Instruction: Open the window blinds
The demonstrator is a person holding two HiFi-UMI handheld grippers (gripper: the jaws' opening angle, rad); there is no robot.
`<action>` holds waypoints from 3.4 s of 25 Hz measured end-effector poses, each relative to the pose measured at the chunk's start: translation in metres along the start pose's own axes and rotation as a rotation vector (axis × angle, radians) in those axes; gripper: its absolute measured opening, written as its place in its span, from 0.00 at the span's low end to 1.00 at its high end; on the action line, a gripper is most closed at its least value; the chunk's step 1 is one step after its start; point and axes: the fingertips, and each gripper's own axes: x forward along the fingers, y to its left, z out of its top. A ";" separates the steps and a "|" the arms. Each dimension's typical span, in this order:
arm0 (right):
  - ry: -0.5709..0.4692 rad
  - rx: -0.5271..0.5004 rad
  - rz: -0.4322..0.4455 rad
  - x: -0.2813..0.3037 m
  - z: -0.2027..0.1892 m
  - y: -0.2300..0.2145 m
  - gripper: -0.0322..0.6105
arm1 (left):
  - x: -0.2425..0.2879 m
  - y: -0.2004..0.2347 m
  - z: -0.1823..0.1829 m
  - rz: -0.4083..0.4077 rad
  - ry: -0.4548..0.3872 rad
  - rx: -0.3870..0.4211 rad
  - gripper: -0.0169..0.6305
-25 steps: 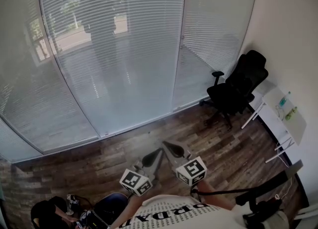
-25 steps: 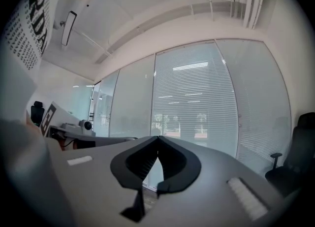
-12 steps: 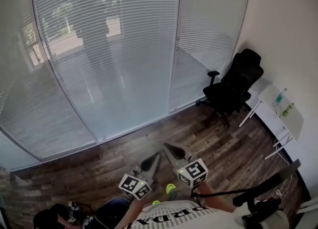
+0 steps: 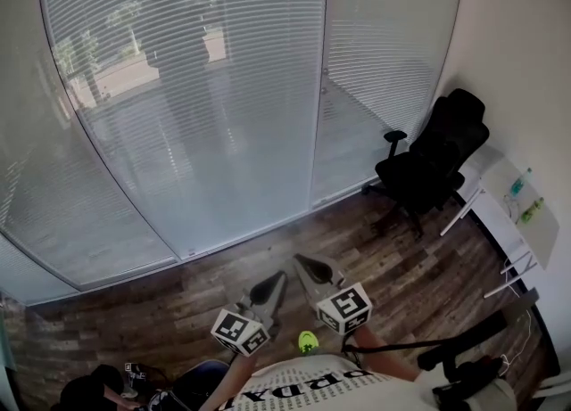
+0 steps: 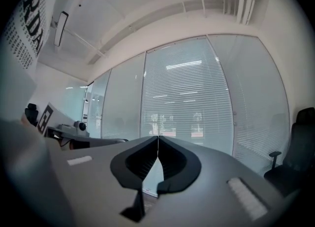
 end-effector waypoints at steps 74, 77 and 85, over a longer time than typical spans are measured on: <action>0.041 -0.083 -0.017 0.258 -0.008 -0.329 0.06 | 0.345 0.249 0.008 -0.103 0.119 0.111 0.01; 0.048 -0.092 -0.011 0.262 -0.004 -0.359 0.06 | 0.377 0.254 0.006 -0.102 0.129 0.116 0.01; 0.052 -0.076 0.004 0.267 -0.007 -0.415 0.06 | 0.432 0.261 -0.005 -0.078 0.136 0.121 0.01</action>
